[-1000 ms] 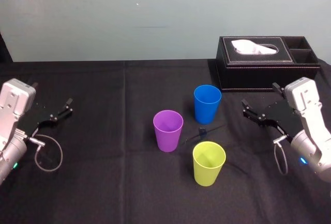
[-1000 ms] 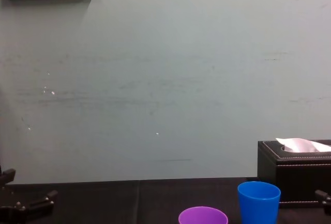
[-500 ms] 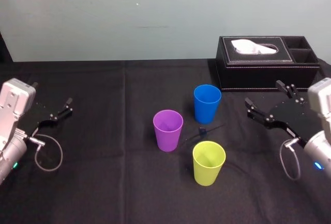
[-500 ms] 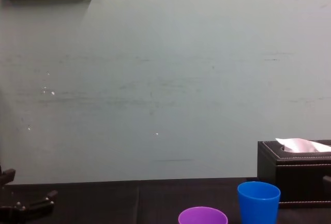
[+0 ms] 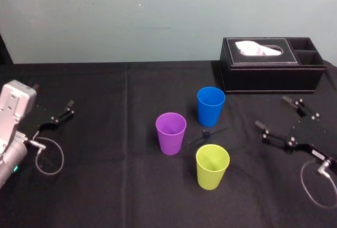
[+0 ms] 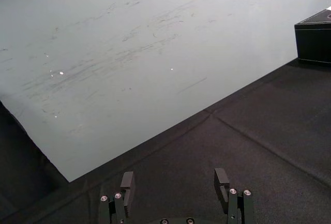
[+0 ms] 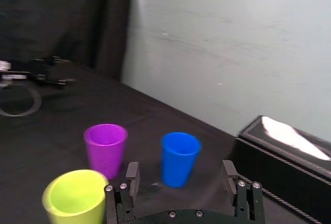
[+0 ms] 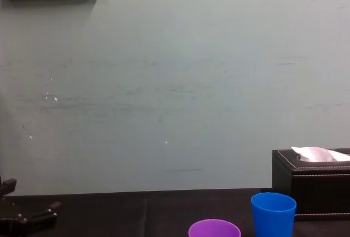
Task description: Stack the three plastic cups sequentially using one hand.
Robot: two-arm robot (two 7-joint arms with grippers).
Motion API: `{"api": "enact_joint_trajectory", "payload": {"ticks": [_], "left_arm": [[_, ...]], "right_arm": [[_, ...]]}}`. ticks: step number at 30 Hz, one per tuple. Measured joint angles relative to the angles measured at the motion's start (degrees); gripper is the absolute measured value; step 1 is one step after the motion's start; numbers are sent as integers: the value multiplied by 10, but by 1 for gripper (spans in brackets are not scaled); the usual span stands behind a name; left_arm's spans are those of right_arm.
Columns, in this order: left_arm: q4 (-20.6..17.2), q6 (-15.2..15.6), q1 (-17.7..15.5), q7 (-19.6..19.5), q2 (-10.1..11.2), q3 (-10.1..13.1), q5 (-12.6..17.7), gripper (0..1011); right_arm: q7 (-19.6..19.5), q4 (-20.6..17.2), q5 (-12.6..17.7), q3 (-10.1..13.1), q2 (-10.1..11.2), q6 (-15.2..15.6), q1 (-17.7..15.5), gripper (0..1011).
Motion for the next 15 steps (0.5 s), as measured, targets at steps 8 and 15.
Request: {"api": "enact_joint_trajectory", "payload": {"ticks": [8,15], "left_arm": [[0,0,0,0,0,0,0,1010],[0,0,0,0,0,0,0,1010]], "right_arm": [[67,-19,28,12,25,-13,-37,1000],[88,-15,3,0,22,-16,-47,1000]]}}
